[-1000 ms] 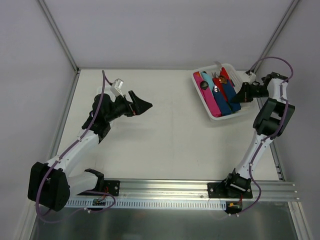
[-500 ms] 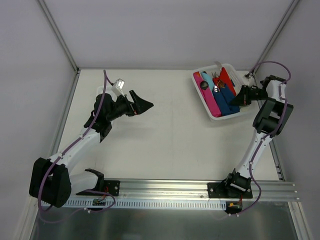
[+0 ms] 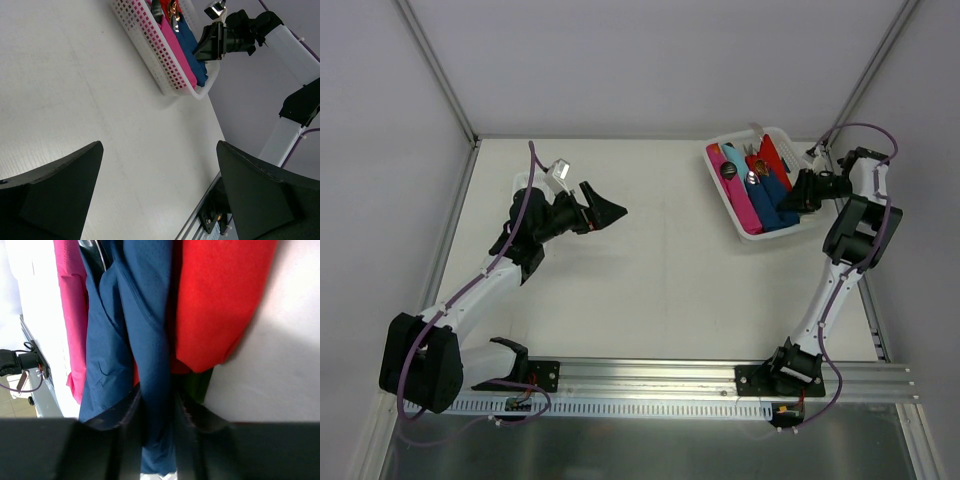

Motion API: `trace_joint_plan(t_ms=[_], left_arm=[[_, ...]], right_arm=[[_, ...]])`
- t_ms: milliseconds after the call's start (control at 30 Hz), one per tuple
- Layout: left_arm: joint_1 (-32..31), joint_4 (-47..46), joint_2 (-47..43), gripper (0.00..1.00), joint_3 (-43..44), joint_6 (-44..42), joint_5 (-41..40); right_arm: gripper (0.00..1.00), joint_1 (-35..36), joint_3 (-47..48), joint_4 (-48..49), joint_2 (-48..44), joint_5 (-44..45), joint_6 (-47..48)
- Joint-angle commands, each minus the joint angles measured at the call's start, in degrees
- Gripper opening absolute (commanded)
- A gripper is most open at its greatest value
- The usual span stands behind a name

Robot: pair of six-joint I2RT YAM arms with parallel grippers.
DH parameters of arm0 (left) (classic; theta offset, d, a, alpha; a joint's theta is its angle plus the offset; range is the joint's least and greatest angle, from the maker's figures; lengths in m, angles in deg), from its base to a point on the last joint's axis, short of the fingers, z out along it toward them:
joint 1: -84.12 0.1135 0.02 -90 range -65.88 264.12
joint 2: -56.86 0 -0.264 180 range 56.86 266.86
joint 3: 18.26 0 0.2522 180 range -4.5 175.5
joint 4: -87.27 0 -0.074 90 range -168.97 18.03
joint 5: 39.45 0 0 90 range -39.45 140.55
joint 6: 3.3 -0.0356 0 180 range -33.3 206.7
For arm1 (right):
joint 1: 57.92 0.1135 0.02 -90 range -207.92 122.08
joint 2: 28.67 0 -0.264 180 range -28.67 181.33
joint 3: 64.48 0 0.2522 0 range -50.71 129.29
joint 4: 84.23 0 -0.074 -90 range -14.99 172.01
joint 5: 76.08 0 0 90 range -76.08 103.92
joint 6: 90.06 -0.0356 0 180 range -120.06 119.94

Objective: Place the utensils on the paper napkin and roll it up

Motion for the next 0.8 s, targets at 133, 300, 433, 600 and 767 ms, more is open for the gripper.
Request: trace_joint_plan(t_ms=[133,300,433,600,767], left_arm=[[0.2,-1.4,-1.6,0.99,0.3,-0.8,0.7],[0.4,-0.7,-2.6,0.99,0.4,-1.2,0.5],[0.5,-0.1,-3.0,0.99,0.8,-1.7,0.3],[0.5,2.3,-3.8,0.99,1.2,-2.5,-1.4],[0.6,3.4,-4.1,0.99,1.4,-3.5,-1.9]], right_arm=[[0.48,0.5,-1.7,3.8,-1.9,13.4,1.2],[0.55,0.9,-1.8,6.5,-4.4,15.9,0.1],[0.60,1.1,-2.0,9.0,-6.4,18.4,-0.8],[0.72,1.2,-2.3,12.7,-8.8,22.5,-2.0],[0.78,2.0,-2.9,14.9,-10.1,23.5,-2.4]])
